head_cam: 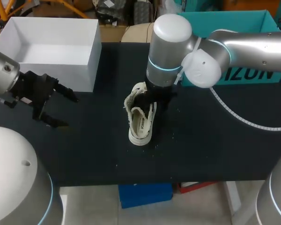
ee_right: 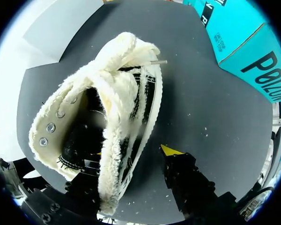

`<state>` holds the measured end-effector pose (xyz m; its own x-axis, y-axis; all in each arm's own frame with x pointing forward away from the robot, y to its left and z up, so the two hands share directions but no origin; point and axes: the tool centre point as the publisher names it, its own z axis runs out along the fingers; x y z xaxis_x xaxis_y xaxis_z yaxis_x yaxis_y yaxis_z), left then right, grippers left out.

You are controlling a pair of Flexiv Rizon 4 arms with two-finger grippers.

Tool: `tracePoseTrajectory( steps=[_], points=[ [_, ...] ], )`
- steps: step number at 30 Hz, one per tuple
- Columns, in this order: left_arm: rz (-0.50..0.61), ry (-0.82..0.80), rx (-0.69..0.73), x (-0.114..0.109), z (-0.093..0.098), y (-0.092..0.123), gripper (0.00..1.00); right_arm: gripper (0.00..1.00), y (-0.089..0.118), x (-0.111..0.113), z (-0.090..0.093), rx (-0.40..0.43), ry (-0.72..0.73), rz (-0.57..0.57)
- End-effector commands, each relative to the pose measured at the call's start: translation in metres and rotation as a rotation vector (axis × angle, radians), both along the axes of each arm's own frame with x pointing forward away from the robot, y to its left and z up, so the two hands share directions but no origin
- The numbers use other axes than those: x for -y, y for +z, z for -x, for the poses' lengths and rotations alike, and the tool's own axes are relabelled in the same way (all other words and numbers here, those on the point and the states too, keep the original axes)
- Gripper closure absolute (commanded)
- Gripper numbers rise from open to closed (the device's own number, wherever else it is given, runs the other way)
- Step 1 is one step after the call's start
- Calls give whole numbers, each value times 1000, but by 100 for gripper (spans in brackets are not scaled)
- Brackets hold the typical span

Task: Take the shoe out of the shoebox, open the shoe tongue, remove and reinsert the insole, then place the shoe into the shoebox

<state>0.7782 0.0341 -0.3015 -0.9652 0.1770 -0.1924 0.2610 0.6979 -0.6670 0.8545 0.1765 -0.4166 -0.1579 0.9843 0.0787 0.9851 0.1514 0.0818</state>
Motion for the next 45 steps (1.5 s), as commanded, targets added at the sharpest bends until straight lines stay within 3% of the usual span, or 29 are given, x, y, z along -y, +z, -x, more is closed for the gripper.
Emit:
tracePoseTrajectory(
  steps=[1, 5, 9, 15, 21, 25, 31, 34, 36, 45],
  points=[
    [-4, 2, 1, 1, 1, 0, 0, 100, -10, -9, -1, -13, -3, 28],
    [-4, 2, 1, 1, 1, 0, 0, 100, -15, -10, 3, -18, -26, 19],
    [-4, 2, 1, 1, 1, 0, 0, 100, 3, -11, 9, -13, -13, -11],
    [-4, 2, 1, 1, 1, 0, 0, 100, 54, -5, 17, -53, 59, -62],
    [-4, 2, 1, 1, 1, 0, 0, 100, 117, 21, 18, 4, 170, -17],
    [-4, 2, 1, 1, 1, 0, 0, 100, 164, 36, 13, 49, 387, 56],
    [-4, 2, 1, 1, 1, 0, 0, 100, 226, 60, -2, 37, 826, 257],
    [-4, 2, 1, 1, 1, 0, 0, 100, 256, 69, -15, 21, 1068, 294],
    [-4, 2, 1, 1, 1, 0, 0, 100, 270, 72, -23, -48, 1204, 290],
    [-4, 2, 1, 1, 1, 0, 0, 100, 270, 72, -23, -48, 1204, 290]
  ],
)
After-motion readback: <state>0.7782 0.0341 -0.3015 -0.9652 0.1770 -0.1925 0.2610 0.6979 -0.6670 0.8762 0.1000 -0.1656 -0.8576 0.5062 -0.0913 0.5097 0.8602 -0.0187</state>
